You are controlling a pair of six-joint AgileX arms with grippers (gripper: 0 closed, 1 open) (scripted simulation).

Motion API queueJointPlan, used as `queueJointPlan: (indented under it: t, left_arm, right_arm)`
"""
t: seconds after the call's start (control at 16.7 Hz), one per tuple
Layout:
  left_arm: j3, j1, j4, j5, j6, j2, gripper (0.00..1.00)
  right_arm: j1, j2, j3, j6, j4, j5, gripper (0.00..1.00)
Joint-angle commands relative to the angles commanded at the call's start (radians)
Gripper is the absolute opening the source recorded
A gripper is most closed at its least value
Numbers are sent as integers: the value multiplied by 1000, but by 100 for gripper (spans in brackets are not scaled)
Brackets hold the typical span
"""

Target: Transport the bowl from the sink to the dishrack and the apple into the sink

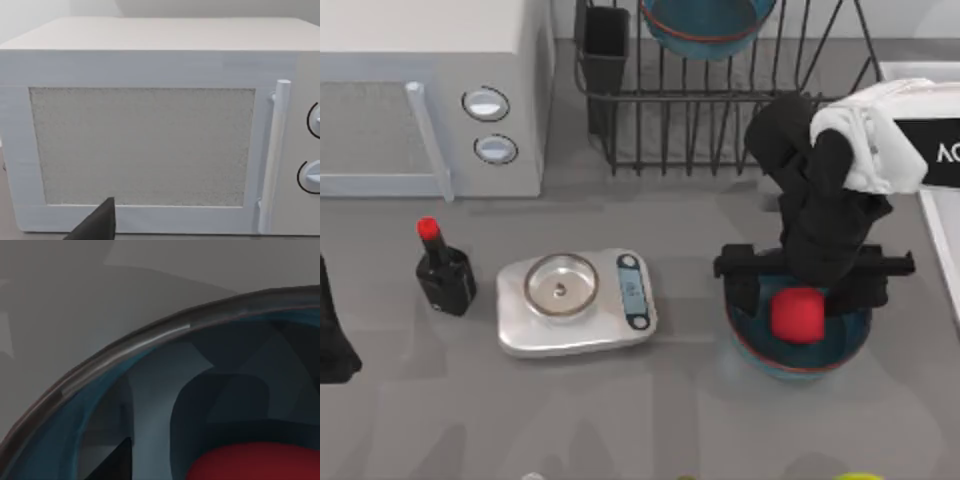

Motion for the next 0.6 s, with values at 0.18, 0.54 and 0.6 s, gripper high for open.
queueJointPlan:
  t: [0.18,0.54,0.6]
  left_arm:
    - [0,0,0,0,0,0,100]
    - [0,0,0,0,0,0,100]
    - [0,0,0,0,0,0,100]
  right_arm:
    - [0,0,0,0,0,0,92]
    - [0,0,0,0,0,0,47]
    - [0,0,0,0,0,0,40]
